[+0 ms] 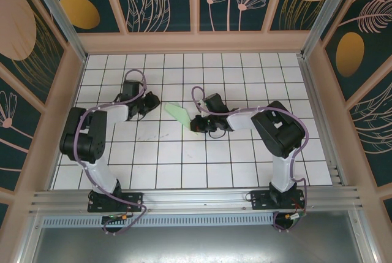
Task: Fold a paper plane with a square sheet of paper (pick it up from the middle)
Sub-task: Fold the wing for the fifth time at the center of the table.
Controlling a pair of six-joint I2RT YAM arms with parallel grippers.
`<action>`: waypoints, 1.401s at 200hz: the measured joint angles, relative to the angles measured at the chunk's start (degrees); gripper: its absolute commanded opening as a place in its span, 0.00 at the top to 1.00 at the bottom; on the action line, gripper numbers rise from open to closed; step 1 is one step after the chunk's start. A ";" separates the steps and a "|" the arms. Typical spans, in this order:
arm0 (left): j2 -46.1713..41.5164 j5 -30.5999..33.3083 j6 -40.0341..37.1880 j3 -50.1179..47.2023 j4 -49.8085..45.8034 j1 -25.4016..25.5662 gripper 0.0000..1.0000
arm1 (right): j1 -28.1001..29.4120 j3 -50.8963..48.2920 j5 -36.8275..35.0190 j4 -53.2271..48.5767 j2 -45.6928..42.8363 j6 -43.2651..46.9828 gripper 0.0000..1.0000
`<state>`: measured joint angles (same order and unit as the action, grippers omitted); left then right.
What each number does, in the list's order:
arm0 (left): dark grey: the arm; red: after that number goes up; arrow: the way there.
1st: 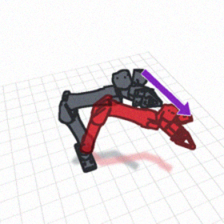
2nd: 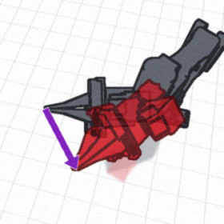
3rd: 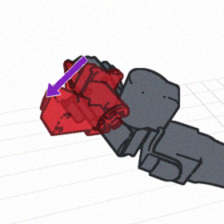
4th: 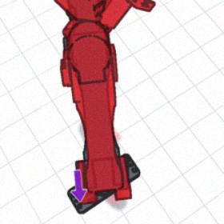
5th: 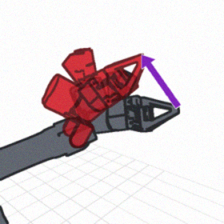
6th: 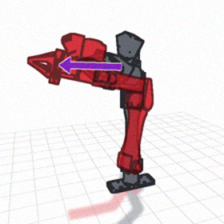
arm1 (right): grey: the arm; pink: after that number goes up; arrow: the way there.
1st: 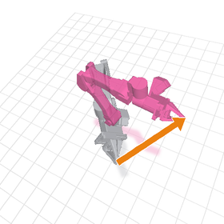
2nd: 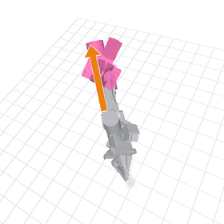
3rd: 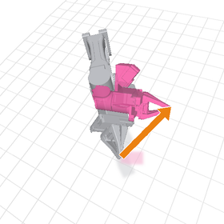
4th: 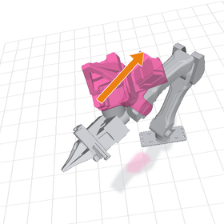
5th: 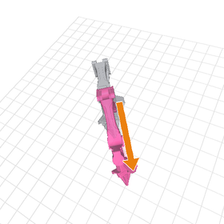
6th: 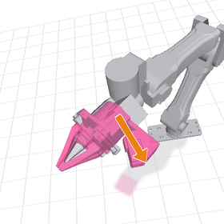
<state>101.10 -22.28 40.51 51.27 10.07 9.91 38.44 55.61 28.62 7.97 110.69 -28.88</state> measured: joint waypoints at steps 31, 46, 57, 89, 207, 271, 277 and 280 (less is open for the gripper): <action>-2.25 -2.56 0.11 -2.16 2.27 0.46 0.86 | 0.02 -0.02 0.00 -0.20 -0.07 0.00 1.00; -2.23 -3.74 0.17 -2.78 2.56 1.51 0.86 | 0.02 -0.02 0.02 -0.24 -0.07 0.00 1.00; -2.10 -4.39 0.13 -2.78 2.73 2.99 0.86 | 0.02 -0.02 0.07 -0.24 -0.07 0.00 1.00; 1.16 -5.92 -0.55 -0.70 2.82 8.39 0.87 | 0.02 0.00 0.15 -0.28 -0.07 0.00 1.00; 8.48 -2.97 -0.35 2.43 -0.26 13.88 0.90 | 0.02 0.00 0.15 -0.42 -0.07 0.00 1.00; 8.48 -2.32 0.87 2.43 -0.22 6.97 0.90 | 0.02 -0.09 0.15 -0.39 -0.07 0.00 1.00; 8.48 -2.25 0.92 2.43 -0.22 6.47 0.90 | 0.02 -0.13 0.15 -0.35 -0.07 0.00 1.00; 8.48 -2.21 0.96 2.43 -0.22 6.32 0.91 | 0.02 -0.13 0.15 -0.35 -0.09 0.00 1.00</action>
<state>109.58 -24.49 41.47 53.69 9.85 16.23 38.46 55.48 28.77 7.62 110.61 -28.88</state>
